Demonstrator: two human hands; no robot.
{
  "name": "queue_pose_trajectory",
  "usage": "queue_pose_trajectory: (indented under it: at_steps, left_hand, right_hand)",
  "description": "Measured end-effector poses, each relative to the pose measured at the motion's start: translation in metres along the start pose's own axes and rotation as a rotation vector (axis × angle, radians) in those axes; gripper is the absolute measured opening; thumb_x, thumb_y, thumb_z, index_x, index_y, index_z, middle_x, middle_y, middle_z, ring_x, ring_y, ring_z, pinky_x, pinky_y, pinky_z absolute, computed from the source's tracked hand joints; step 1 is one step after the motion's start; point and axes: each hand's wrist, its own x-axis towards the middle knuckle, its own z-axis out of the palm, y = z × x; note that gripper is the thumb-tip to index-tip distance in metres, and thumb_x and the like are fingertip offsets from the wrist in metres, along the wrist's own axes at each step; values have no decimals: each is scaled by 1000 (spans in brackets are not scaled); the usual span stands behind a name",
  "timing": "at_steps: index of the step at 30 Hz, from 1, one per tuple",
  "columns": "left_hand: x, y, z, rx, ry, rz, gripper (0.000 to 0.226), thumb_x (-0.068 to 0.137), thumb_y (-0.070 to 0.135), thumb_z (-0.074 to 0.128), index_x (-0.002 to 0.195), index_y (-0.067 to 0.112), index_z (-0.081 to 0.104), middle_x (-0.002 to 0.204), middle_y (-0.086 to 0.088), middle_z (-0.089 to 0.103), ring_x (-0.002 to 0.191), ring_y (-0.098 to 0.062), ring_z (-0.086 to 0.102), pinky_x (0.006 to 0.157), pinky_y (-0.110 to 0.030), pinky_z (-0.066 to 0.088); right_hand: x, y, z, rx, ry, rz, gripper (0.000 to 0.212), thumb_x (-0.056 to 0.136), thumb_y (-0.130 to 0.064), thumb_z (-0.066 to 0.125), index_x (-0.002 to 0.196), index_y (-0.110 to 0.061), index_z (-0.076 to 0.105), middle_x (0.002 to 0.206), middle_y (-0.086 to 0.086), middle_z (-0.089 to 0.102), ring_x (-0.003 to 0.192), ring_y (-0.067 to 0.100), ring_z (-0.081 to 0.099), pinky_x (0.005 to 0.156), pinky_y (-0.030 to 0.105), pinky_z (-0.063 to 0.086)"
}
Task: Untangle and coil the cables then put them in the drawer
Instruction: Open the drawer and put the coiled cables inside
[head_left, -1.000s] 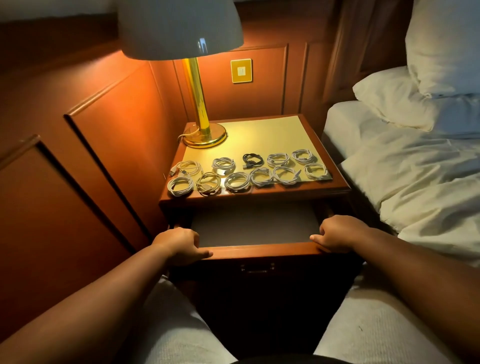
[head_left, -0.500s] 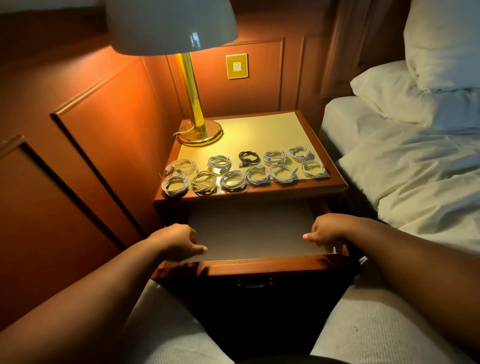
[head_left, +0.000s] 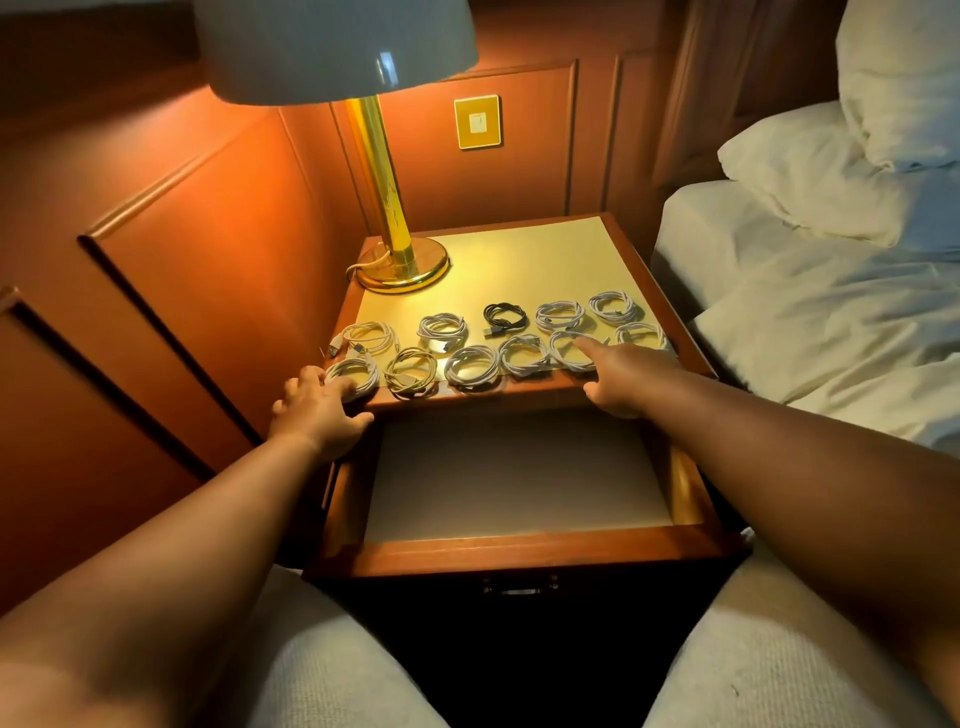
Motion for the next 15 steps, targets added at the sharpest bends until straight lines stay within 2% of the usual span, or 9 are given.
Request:
queue_pose_trajectory:
  at_steps: [1, 3, 6, 10, 13, 15]
  left_hand:
    - [3, -1, 1, -5, -12, 12, 57, 86, 52, 66, 137, 31, 51, 146, -9, 33, 135, -31, 31, 108, -46, 34]
    - [6, -4, 1, -37, 38, 32, 45, 86, 48, 69, 127, 30, 60, 141, -6, 38, 132, -29, 34, 106, -44, 34]
    - [4, -10, -2, -48, 114, 66, 25, 88, 42, 68, 108, 28, 69, 131, -4, 48, 125, -27, 39, 100, -41, 34]
    - [-16, -16, 2, -88, 172, 146, 19, 89, 38, 66, 103, 26, 69, 119, -1, 58, 116, -24, 46, 92, -41, 34]
    - [-37, -23, 8, -187, 261, 198, 14, 86, 34, 70, 95, 23, 70, 106, 0, 63, 105, -25, 51, 85, -40, 35]
    - [-51, -27, 12, -254, 304, 288, 12, 84, 31, 73, 88, 20, 69, 96, 0, 65, 94, -25, 54, 77, -37, 39]
  right_hand:
    - [3, -2, 0, -30, -31, 4, 65, 97, -36, 52, 153, -34, 19, 133, 9, 56, 103, 25, 61, 80, 36, 55]
    - [8, -4, 1, -85, -64, -1, 54, 97, -35, 53, 148, -30, 32, 131, 8, 56, 108, 26, 59, 81, 36, 53]
    - [13, -5, 6, -80, -12, -16, 35, 98, -34, 53, 132, -26, 47, 120, 6, 60, 102, 26, 59, 73, 34, 48]
    - [7, 0, 14, -98, 104, -104, 22, 99, -37, 51, 116, -24, 54, 104, 3, 64, 89, 23, 60, 73, 35, 52]
    - [-8, 4, 17, 14, 167, -180, 16, 98, -34, 53, 108, -24, 60, 87, -2, 62, 75, 16, 58, 60, 29, 48]
    - [-22, 7, 18, 121, 166, -266, 15, 96, -32, 59, 107, -24, 63, 85, -4, 65, 72, 13, 61, 58, 25, 47]
